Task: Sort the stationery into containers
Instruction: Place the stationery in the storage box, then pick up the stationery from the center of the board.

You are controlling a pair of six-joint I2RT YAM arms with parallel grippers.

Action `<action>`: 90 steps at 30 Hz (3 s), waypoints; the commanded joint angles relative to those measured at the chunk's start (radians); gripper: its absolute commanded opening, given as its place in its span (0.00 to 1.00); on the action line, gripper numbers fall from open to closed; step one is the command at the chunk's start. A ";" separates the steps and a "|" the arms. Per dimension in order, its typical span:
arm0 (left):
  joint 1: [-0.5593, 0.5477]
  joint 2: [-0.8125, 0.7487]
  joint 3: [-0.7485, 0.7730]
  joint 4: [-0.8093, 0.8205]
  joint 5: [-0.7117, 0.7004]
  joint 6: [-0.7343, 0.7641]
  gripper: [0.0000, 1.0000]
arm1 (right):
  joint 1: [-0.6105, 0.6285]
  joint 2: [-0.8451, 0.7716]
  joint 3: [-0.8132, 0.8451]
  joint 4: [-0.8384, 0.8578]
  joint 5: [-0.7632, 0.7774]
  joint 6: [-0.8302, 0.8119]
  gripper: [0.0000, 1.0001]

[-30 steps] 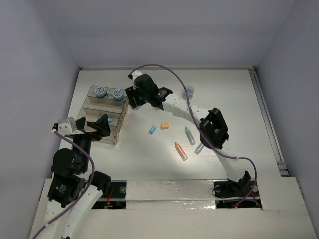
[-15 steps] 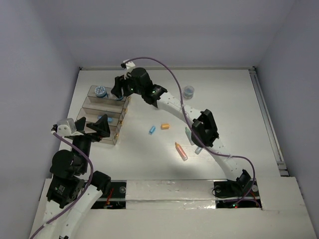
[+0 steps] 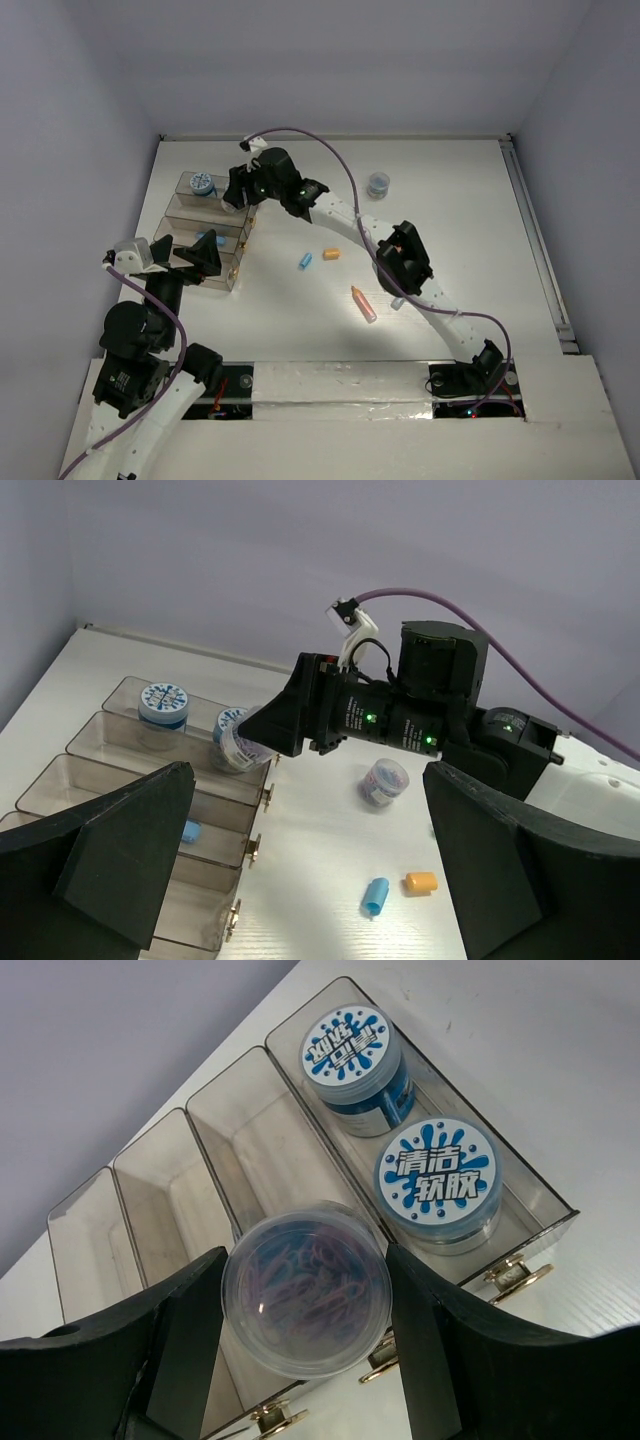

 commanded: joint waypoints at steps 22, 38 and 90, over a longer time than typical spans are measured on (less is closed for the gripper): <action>-0.005 -0.014 -0.004 0.047 -0.006 0.014 0.99 | 0.033 -0.058 -0.109 -0.019 0.121 -0.125 0.42; -0.005 -0.009 -0.003 0.047 -0.006 0.014 0.99 | 0.033 -0.167 -0.224 -0.057 0.238 -0.147 0.60; -0.005 0.000 -0.007 0.050 -0.009 0.012 0.99 | -0.219 -0.313 -0.541 -0.166 0.258 -0.012 0.88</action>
